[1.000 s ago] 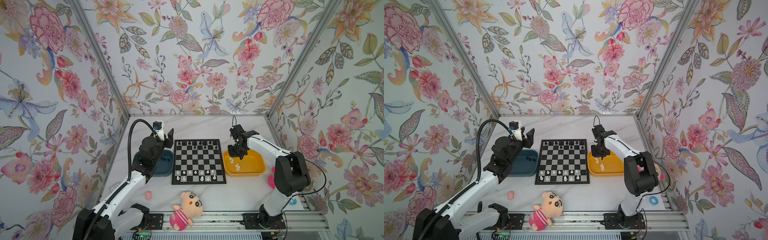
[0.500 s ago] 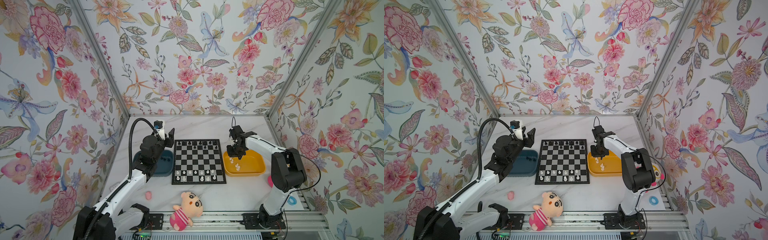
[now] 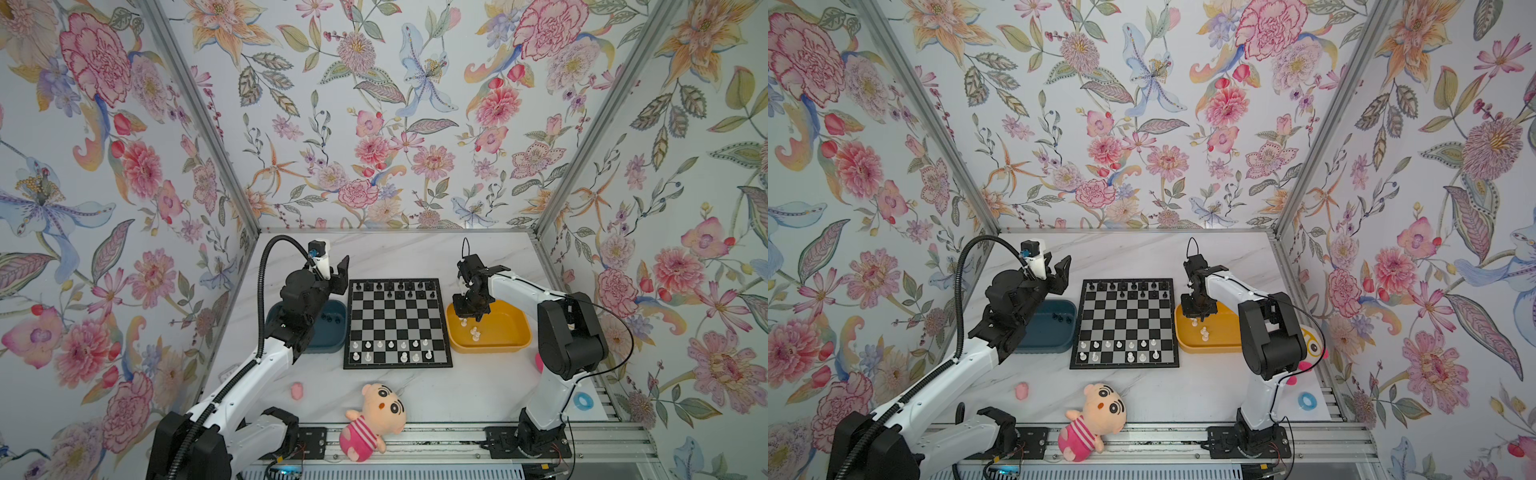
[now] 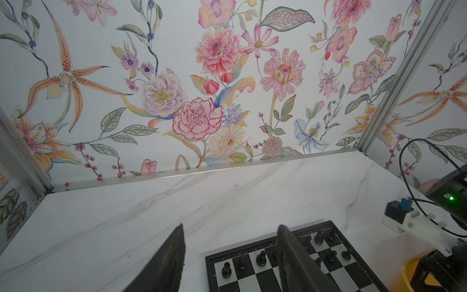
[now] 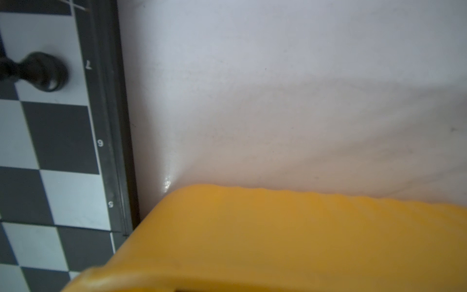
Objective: Set up the chess pieces on the board
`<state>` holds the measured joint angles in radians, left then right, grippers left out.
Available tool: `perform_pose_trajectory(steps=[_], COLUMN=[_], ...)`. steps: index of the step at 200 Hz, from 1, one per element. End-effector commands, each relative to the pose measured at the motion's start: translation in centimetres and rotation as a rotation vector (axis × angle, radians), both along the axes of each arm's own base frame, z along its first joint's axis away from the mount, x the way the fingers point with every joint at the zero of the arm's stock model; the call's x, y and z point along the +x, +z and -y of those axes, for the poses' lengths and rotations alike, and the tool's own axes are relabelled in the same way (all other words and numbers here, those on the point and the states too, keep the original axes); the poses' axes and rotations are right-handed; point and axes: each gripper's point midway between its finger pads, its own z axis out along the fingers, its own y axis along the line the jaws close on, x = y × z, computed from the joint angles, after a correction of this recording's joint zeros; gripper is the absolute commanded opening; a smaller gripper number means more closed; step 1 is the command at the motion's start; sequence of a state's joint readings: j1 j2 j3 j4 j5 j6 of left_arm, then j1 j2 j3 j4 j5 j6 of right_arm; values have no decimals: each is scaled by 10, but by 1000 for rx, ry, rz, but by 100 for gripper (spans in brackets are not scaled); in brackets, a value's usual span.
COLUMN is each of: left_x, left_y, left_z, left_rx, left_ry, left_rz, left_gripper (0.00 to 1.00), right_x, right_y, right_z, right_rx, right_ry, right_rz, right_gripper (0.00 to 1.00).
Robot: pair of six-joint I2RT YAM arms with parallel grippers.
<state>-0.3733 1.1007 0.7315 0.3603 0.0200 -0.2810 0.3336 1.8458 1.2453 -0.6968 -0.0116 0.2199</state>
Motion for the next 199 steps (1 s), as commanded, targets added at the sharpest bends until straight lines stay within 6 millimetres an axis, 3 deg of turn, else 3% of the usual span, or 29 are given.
perform_pose_trajectory(steps=[1,199], left_x=[2,1], left_y=[10,9], left_z=[-1,-3], left_rx=[-19,-14], left_ry=[1,8], left_rz=[15,12], left_gripper=[59,59], right_x=[-4,-4], right_y=[-9,-12], right_z=[4,2], right_rx=[-4,10], right_ry=[-2,-16], right_rz=[-23,-24], right_gripper=[20,13])
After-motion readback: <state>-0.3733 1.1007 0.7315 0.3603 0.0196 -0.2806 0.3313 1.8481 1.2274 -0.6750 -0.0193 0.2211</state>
